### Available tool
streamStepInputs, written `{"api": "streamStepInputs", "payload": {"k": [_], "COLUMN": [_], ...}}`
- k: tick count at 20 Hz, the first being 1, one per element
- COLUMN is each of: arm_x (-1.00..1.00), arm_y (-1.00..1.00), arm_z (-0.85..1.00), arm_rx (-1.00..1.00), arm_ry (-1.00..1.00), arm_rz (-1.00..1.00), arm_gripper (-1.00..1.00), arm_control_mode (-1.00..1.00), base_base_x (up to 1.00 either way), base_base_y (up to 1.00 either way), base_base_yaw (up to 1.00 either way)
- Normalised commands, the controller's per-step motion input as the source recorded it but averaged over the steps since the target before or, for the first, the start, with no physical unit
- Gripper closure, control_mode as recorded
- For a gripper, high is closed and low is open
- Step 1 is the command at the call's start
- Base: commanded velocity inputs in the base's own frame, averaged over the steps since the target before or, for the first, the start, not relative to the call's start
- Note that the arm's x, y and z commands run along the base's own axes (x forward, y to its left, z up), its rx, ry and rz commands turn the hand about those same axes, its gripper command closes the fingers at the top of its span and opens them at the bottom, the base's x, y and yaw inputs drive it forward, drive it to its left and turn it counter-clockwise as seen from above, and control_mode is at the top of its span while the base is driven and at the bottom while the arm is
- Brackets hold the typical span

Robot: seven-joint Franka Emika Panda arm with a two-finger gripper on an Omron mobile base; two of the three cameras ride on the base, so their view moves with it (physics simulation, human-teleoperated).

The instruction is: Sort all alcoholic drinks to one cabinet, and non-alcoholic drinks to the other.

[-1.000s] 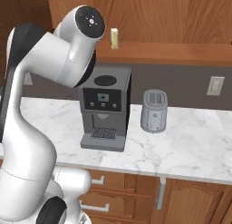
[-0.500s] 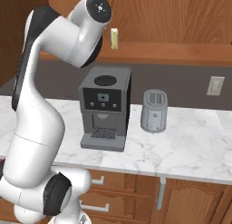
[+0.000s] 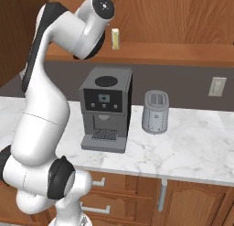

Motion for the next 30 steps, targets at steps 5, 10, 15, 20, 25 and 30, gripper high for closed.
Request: {"api": "streamStepInputs", "payload": {"k": [5, 10, 15, 20, 25, 30], "arm_x": [0.63, 0.65, 0.5, 0.33, 0.45, 0.44], "arm_y": [0.0, 0.0, 0.0, 0.0, 0.0, 0.01], "arm_z": [-0.02, -0.09, -0.21, -0.27, -0.12, -0.04], "arm_rx": [0.02, 0.01, 0.02, 0.02, 0.0, 0.0], "arm_ry": [0.0, 0.0, 0.0, 0.0, 0.0, -0.01], "arm_rz": [0.0, 0.0, 0.0, 0.0, 0.0, 0.0], "arm_gripper": [1.0, 1.0, 1.0, 1.0, 1.0, 1.0], "arm_control_mode": [-1.0, -1.0, -1.0, -1.0, -1.0, -1.0], "base_base_x": [0.0, 0.0, 0.0, 0.0, 0.0, 0.0], "base_base_y": [0.0, 0.0, 0.0, 0.0, 0.0, 0.0], "base_base_yaw": [0.0, 0.0, 0.0, 0.0, 0.0, 0.0]}}
